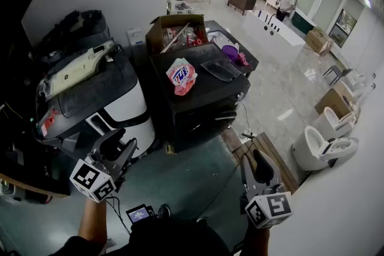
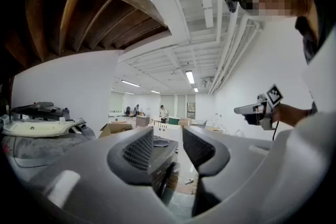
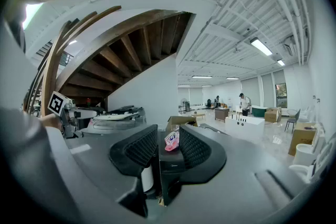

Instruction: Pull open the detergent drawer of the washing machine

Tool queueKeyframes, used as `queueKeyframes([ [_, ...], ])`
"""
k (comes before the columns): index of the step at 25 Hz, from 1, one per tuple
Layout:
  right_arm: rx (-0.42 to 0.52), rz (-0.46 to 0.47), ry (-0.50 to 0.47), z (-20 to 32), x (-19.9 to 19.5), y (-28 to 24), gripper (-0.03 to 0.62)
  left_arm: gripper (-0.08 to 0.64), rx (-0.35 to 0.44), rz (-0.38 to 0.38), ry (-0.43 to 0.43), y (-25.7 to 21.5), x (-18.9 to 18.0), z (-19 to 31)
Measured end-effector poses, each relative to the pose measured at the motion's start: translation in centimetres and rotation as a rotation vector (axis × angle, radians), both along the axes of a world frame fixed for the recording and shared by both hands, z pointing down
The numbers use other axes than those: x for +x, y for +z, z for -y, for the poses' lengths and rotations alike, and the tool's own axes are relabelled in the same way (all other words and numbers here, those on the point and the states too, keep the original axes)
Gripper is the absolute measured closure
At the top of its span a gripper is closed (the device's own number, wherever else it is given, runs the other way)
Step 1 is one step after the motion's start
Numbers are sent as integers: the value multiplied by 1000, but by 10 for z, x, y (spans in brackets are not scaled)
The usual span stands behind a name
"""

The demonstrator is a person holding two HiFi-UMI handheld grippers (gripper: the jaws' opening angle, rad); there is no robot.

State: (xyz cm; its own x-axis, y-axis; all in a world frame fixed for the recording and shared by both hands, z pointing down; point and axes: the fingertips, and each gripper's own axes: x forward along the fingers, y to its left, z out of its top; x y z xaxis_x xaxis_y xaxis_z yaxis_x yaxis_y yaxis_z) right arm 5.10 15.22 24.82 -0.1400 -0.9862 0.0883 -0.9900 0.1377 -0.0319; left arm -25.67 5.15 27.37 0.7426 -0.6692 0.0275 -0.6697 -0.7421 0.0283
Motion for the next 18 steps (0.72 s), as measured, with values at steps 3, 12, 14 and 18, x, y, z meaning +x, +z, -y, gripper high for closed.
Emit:
queueKeyframes([
  [3,6,1,-10,3,-10,0,469,380,-1,-4,4,3,-6,0],
  [12,21,32,3,4,-29,0,469,382,-29,-9,35,20,-18,2],
  [14,9,29,17,5,-32,4,469,380,-36,-13,44,24,-20,6],
  [18,8,60,49,6,-39,7,469,382,-42,-24,65,27,-26,15],
])
